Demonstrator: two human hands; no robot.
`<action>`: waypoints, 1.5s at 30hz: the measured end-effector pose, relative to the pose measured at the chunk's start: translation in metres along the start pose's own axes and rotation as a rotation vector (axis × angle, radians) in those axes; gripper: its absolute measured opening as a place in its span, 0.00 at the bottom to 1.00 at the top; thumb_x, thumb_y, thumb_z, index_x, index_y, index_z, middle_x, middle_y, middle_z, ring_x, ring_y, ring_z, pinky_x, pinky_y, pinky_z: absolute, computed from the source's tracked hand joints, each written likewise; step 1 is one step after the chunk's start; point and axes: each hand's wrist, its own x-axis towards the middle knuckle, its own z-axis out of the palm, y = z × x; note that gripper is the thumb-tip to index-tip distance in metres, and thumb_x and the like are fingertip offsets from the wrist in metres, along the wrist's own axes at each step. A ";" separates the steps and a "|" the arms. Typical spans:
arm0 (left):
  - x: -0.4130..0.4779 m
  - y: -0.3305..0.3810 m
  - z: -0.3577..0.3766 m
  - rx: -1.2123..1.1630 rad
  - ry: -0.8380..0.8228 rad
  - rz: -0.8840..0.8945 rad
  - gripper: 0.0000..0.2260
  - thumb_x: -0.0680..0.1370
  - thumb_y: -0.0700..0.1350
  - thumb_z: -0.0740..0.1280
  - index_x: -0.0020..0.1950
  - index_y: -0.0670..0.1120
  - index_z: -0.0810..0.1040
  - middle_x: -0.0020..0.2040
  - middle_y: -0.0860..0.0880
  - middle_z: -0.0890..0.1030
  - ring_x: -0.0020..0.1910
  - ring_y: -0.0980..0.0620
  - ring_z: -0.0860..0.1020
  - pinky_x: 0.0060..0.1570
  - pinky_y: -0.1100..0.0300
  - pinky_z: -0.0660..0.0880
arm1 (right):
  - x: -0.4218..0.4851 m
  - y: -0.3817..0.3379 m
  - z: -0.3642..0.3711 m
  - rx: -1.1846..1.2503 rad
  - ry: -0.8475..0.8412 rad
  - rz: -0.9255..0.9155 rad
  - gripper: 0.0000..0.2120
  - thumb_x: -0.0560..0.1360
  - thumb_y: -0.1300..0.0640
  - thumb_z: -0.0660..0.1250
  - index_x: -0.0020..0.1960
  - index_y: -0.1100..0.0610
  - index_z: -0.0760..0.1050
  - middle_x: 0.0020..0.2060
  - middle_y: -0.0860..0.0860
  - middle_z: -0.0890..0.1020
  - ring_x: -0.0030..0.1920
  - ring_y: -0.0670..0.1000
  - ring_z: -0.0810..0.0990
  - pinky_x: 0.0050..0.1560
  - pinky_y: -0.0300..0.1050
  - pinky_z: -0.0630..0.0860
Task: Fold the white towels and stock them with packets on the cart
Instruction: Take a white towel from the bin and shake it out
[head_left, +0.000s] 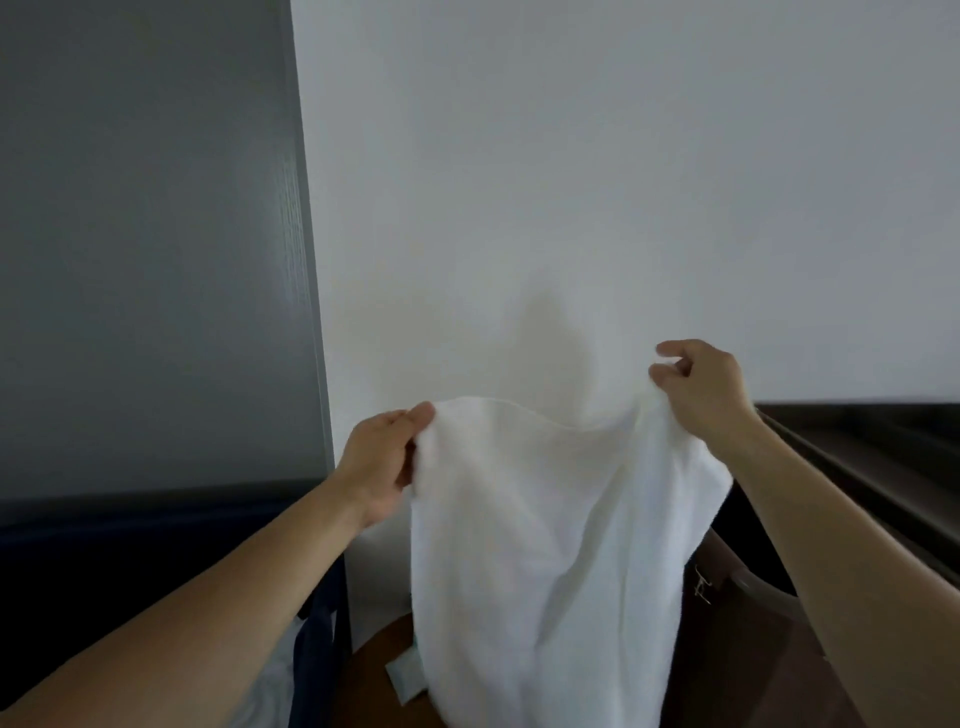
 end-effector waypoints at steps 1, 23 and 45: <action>-0.002 0.008 0.014 0.030 -0.006 0.013 0.16 0.79 0.47 0.68 0.49 0.32 0.79 0.42 0.41 0.80 0.41 0.46 0.76 0.45 0.50 0.76 | -0.008 -0.005 0.006 0.007 -0.004 -0.027 0.13 0.76 0.59 0.69 0.60 0.56 0.79 0.37 0.46 0.75 0.45 0.53 0.77 0.56 0.50 0.74; -0.037 -0.009 0.092 0.423 -0.203 0.180 0.15 0.77 0.40 0.66 0.29 0.44 0.77 0.27 0.54 0.75 0.29 0.57 0.72 0.38 0.63 0.71 | -0.098 -0.034 0.056 0.124 -0.421 0.046 0.13 0.73 0.65 0.62 0.48 0.58 0.85 0.42 0.54 0.85 0.50 0.57 0.82 0.53 0.48 0.78; -0.017 0.056 0.103 0.091 0.026 0.284 0.15 0.78 0.37 0.62 0.31 0.46 0.71 0.26 0.54 0.71 0.32 0.53 0.69 0.32 0.60 0.66 | -0.061 0.018 0.023 0.063 -0.389 -0.310 0.21 0.70 0.47 0.75 0.60 0.40 0.73 0.57 0.38 0.76 0.58 0.40 0.74 0.60 0.41 0.70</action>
